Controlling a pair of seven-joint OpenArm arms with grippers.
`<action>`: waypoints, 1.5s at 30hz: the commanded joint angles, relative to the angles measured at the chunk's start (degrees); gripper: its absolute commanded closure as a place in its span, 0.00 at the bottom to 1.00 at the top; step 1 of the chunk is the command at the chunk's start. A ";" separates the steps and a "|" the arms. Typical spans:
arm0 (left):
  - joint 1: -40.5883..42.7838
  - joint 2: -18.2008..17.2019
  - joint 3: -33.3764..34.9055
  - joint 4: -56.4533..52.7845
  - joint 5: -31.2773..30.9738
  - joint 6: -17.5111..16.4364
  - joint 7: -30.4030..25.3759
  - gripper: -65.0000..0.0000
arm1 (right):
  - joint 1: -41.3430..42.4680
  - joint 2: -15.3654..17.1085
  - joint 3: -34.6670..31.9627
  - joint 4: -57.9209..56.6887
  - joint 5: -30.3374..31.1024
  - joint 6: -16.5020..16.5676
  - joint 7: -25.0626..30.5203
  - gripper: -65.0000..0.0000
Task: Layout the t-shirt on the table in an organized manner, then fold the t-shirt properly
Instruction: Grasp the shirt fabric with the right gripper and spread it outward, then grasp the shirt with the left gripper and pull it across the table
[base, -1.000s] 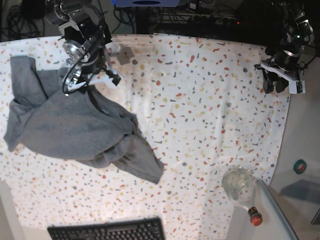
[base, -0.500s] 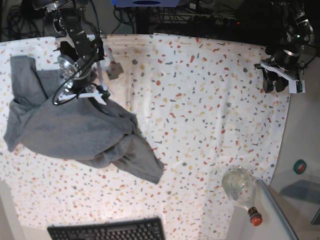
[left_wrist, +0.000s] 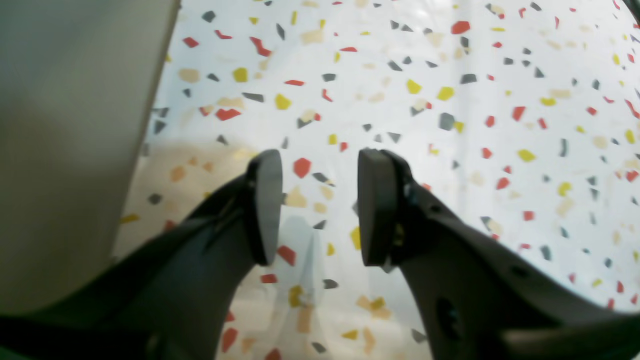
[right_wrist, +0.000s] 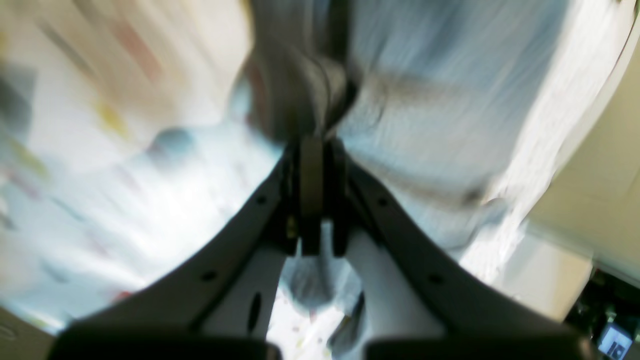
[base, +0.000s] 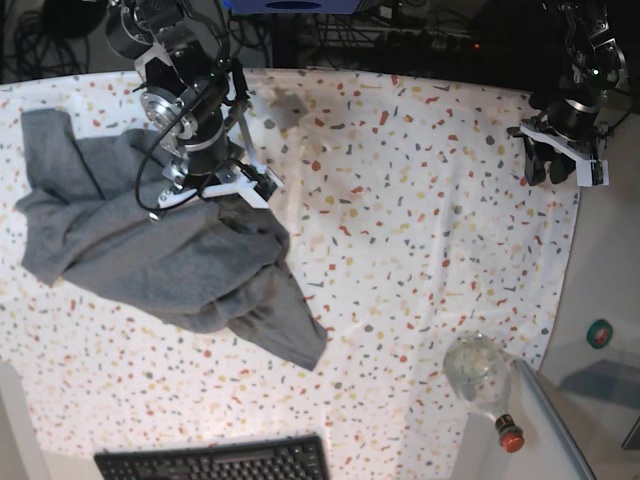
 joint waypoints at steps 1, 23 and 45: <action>-0.35 -0.88 -0.37 0.84 -0.67 -0.31 -1.45 0.64 | 2.81 0.74 0.58 2.53 -1.31 -0.78 0.24 1.00; -1.67 0.70 0.24 -2.15 -0.06 -0.31 -1.09 0.64 | 48.26 14.28 35.57 -39.05 3.79 11.18 2.62 0.38; -3.51 0.87 19.05 3.12 -0.67 0.04 -1.09 1.00 | 18.90 -3.83 33.28 -32.10 4.58 16.63 0.33 1.00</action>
